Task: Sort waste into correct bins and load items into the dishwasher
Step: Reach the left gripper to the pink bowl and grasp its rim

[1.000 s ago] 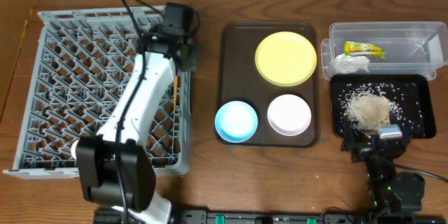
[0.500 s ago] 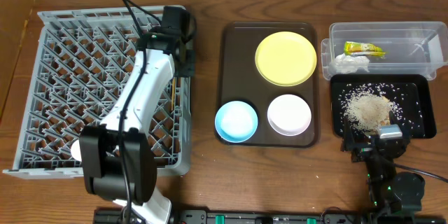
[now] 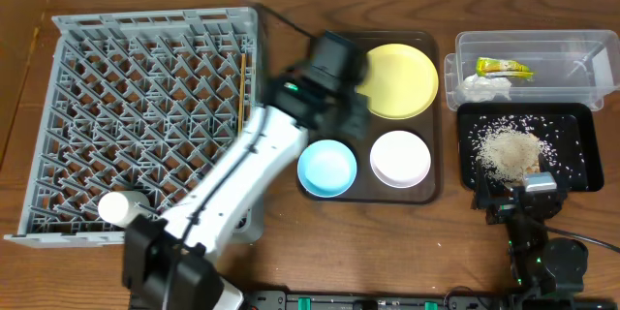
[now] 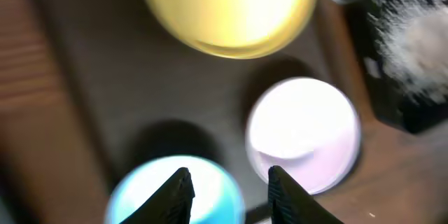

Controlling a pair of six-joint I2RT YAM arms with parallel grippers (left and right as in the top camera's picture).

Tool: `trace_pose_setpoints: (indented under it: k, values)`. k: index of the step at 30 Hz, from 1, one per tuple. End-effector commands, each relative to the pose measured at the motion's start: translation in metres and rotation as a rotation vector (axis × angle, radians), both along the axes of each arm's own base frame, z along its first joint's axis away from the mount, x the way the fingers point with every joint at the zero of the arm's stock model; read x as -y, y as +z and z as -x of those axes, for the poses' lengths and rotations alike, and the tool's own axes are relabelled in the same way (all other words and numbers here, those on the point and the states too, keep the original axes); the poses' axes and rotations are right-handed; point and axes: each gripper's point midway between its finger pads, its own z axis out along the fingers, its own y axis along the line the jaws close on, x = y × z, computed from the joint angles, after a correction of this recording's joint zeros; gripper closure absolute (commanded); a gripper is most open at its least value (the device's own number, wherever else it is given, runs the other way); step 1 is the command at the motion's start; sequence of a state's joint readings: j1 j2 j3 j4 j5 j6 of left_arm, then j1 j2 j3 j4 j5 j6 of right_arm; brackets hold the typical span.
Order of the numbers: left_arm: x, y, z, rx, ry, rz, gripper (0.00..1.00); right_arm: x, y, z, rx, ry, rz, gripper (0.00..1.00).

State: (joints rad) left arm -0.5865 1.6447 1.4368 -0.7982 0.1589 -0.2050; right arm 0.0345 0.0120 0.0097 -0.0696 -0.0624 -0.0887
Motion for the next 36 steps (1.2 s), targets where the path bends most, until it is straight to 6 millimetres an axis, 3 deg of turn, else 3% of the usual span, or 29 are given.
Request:
trace_pose_setpoints:
  k: [1, 4, 8, 14, 17, 18, 20, 21, 25, 29, 30, 36]
  values:
    - [0.032, -0.024, 0.015, -0.031, -0.028, -0.031, 0.63, 0.003, -0.001, 0.000, 0.002, -0.013, 0.010, 0.01]
    - [0.044, -0.044, 0.020, -0.014, -0.056, -0.113, 0.60, 0.003, -0.001, 0.000, 0.002, -0.013, 0.010, 0.01]
    - [0.037, -0.071, 0.014, 0.005, -0.038, -0.242, 0.59, 0.003, -0.001, 0.000, 0.002, -0.013, 0.010, 0.01]
    - [0.024, -0.131, 0.013, -0.116, -0.026, -0.341, 0.59, 0.003, -0.001, 0.000, 0.002, -0.013, 0.010, 0.01]
    - [0.027, -0.150, 0.021, -0.182, -0.043, -0.332, 0.60, 0.003, -0.001, 0.000, 0.002, -0.013, 0.010, 0.01]
    - [0.030, -0.154, 0.024, -0.203, -0.051, -0.320, 0.64, 0.003, -0.001, 0.000, 0.002, -0.013, 0.010, 0.01]
    - [0.038, -0.157, 0.029, -0.235, -0.068, -0.278, 0.87, 0.003, -0.001, 0.000, 0.002, -0.013, 0.010, 0.01]
    - [0.039, -0.154, 0.029, -0.233, -0.069, -0.270, 0.92, 0.003, -0.001, 0.000, 0.002, -0.013, 0.010, 0.01]
    - [0.040, -0.137, 0.022, -0.200, -0.059, -0.246, 0.92, 0.003, -0.001, 0.000, 0.002, -0.013, 0.010, 0.01]
    - [0.025, -0.102, 0.004, -0.079, -0.006, -0.270, 0.92, 0.003, -0.001, 0.000, 0.002, -0.013, 0.010, 0.01]
    - [0.005, -0.074, -0.010, 0.037, 0.053, -0.335, 0.92, 0.003, -0.001, 0.000, 0.002, -0.013, 0.010, 0.01]
    - [-0.073, 0.018, -0.040, 0.405, 0.291, -0.617, 0.92, 0.003, -0.001, 0.000, 0.002, -0.013, 0.010, 0.01]
